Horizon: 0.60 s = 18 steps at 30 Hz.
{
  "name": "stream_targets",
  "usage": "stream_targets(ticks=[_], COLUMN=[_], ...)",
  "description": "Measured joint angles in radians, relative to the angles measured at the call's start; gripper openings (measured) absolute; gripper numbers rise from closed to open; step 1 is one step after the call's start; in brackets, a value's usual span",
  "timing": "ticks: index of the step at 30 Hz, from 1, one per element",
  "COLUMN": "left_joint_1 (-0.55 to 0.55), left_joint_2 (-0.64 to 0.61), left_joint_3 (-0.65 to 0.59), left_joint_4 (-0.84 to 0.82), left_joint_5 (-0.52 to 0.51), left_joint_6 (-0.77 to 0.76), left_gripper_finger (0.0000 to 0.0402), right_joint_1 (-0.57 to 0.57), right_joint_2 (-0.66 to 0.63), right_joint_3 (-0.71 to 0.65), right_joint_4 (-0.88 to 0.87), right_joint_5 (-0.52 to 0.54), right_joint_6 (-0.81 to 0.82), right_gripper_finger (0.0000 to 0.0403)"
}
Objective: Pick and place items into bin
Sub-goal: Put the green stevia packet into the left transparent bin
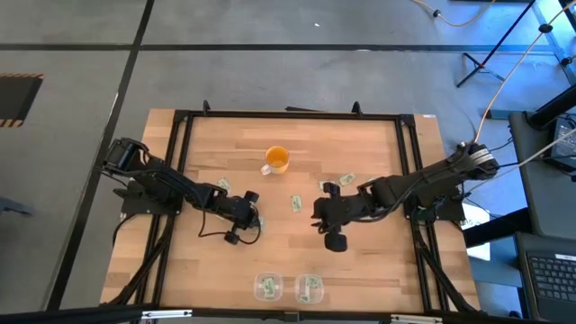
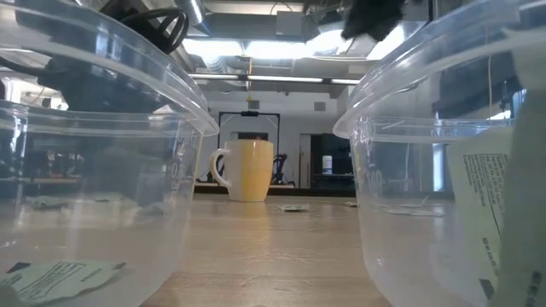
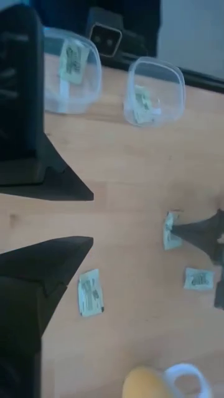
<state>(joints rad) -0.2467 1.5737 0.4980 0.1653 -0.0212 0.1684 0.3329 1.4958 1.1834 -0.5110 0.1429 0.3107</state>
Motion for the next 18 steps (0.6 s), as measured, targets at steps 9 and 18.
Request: stream_targets(ticks=[9,18], left_joint_1=[-0.004,-0.087], left_joint_2=[-0.142,-0.248], left_joint_3=[-0.004,0.054], left_joint_4=[-0.018,0.044], left_joint_5=[0.125,0.192], left_joint_6=[-0.07,-0.072], left_gripper_finger=[0.0002,0.0002], right_joint_1=[-0.019,-0.022], right_joint_2=[-0.228,-0.295], right_joint_3=[-0.435,-0.668], right_joint_4=[0.485,0.813], right_joint_5=[-0.006,-0.005], right_joint_6=[0.045,-0.018], right_gripper_finger=[0.0106,0.0106])
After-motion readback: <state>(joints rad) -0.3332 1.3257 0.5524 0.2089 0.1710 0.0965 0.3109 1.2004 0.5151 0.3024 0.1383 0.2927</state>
